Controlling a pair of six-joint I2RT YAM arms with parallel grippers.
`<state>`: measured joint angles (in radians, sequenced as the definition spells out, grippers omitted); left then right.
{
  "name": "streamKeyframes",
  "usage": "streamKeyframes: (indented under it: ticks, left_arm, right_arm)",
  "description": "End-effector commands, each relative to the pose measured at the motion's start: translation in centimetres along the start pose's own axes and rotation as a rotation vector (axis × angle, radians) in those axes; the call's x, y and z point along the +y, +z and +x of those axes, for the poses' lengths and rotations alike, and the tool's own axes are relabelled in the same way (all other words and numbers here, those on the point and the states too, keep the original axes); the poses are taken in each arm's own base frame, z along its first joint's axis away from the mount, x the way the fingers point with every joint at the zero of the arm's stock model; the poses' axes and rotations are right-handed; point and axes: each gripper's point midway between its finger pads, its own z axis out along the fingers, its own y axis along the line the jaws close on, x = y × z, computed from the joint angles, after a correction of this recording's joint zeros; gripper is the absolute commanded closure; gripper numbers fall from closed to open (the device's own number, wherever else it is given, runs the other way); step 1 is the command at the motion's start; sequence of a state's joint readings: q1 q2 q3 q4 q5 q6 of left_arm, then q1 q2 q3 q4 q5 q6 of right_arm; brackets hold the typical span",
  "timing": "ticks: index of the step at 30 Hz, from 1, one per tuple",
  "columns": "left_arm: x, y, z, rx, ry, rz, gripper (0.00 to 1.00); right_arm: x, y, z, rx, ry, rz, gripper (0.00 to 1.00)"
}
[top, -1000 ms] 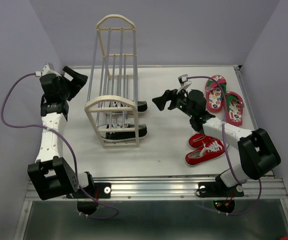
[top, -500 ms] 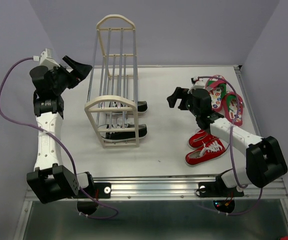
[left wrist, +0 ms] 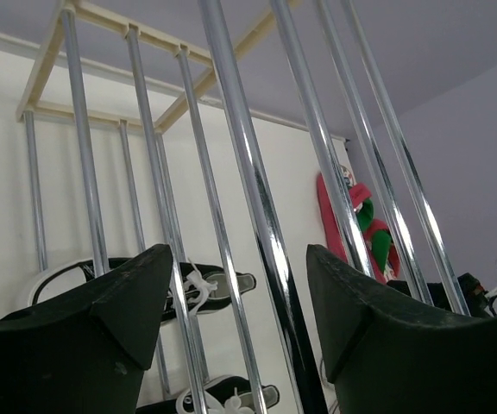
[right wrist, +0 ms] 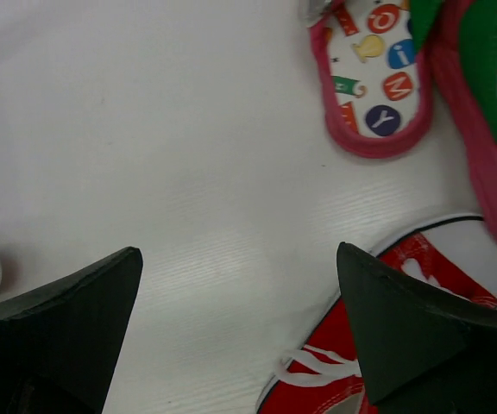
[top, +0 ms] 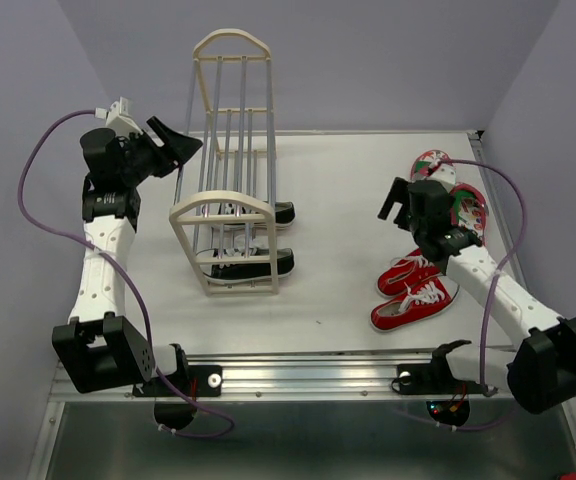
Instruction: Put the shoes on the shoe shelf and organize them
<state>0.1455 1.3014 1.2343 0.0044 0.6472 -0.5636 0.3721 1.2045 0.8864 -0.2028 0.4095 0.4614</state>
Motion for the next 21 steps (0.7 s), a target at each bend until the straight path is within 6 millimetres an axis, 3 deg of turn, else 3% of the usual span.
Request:
streamKeyframes:
  ticks: [1,5,11,12,13,16,21]
  left_arm:
    - [-2.0,-0.6,-0.4,-0.027,0.067,0.068,0.28]
    - [-2.2,-0.5,-0.1,-0.025,0.069,0.080,0.37]
    - [-1.9,-0.2,0.1,-0.023,0.063,0.067,0.51]
    - [-1.8,-0.2,0.1,-0.024,0.063,0.062,0.53]
    - [-1.8,-0.2,0.1,-0.025,0.064,0.063,0.57]
    - [-1.8,-0.3,0.1,-0.028,0.068,0.059,0.60]
    - [-1.7,-0.4,0.0,-0.038,0.076,0.040,0.61]
  right_arm:
    - [-7.9,0.2,0.1,0.025,0.089,0.234,0.00]
    - [-9.8,3.9,0.5,0.129,0.131,0.223,0.00]
    - [-10.2,10.1,0.3,0.176,0.035,0.247,0.00]
    - [-10.4,11.4,1.2,0.204,0.016,0.256,0.00]
    - [-10.8,12.2,-0.1,0.179,0.011,0.277,0.00]
    - [-11.7,13.6,0.1,0.190,-0.045,0.326,0.00]
    - [-13.3,13.1,-1.0,0.162,-0.118,0.404,0.00]
